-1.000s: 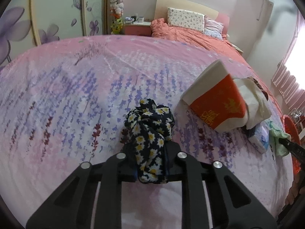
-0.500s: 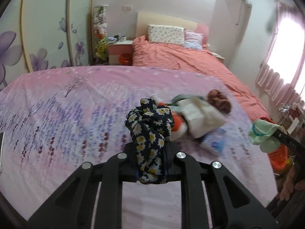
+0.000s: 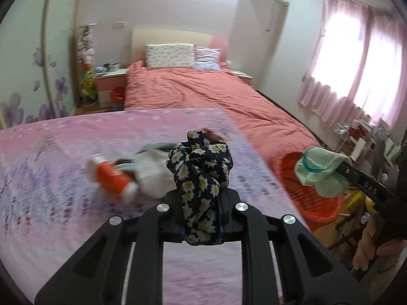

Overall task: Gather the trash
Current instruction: 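Carry both cloths over the orange basket and open both tools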

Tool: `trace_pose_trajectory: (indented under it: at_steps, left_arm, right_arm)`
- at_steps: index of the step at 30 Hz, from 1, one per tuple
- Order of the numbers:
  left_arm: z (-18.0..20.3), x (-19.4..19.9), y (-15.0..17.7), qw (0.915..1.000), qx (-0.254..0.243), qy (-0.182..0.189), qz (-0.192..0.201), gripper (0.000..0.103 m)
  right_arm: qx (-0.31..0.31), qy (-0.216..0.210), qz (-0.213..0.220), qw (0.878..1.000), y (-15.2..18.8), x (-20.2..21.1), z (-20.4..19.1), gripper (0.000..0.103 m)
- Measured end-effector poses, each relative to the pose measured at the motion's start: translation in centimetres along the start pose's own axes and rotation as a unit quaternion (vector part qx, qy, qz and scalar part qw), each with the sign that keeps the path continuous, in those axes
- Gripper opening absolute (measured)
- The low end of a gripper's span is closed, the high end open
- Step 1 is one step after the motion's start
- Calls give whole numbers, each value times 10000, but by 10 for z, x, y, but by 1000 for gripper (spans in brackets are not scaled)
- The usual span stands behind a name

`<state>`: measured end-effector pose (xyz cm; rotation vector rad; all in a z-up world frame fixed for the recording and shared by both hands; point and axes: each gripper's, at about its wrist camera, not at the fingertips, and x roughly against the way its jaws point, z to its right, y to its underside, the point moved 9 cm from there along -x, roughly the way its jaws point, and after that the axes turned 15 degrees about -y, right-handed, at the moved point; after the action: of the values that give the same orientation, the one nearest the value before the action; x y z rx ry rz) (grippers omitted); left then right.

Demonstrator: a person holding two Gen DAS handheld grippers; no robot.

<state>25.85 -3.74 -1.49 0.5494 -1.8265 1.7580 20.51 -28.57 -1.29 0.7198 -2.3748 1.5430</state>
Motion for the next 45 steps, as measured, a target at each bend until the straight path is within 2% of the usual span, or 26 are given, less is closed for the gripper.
trace_pose_trajectory:
  at_steps: [9, 17, 21, 30, 32, 34, 37, 41, 45]
  left_arm:
    - [130, -8, -4, 9942, -581, 907, -22, 20]
    - [220, -31, 5, 9850, -1050, 1358, -166, 20]
    - [247, -42, 14, 9811, -1267, 1441, -243, 20]
    - [279, -69, 25, 9767, -1494, 1476, -438, 22]
    - [283, -74, 25, 9766, -1519, 1452, -449, 28]
    - [287, -81, 26, 9766, -1548, 1418, -469, 39]
    - [292, -89, 30, 9756, -1616, 1393, -516, 43]
    - [291, -94, 34, 9758, -1667, 1312, -532, 48]
    - [281, -95, 32, 9777, -1630, 1225, -502, 48]
  right_arm:
    - [-321, 438, 274, 9981, -17, 27, 63, 4]
    - [-637, 669, 340, 9951, -21, 32, 112, 4]
    - [-767, 732, 330, 9938, -20, 31, 130, 4]
    - [-932, 787, 277, 9921, -20, 27, 155, 4]
    - [-987, 776, 205, 9919, -20, 24, 163, 4]
    - [-1050, 754, 166, 9915, -19, 22, 167, 4]
    - [-1102, 717, 83, 9913, -17, 20, 171, 5]
    - [-1167, 723, -6, 9905, -14, 18, 175, 27]
    - [-1188, 731, -51, 9902, -13, 19, 175, 27]
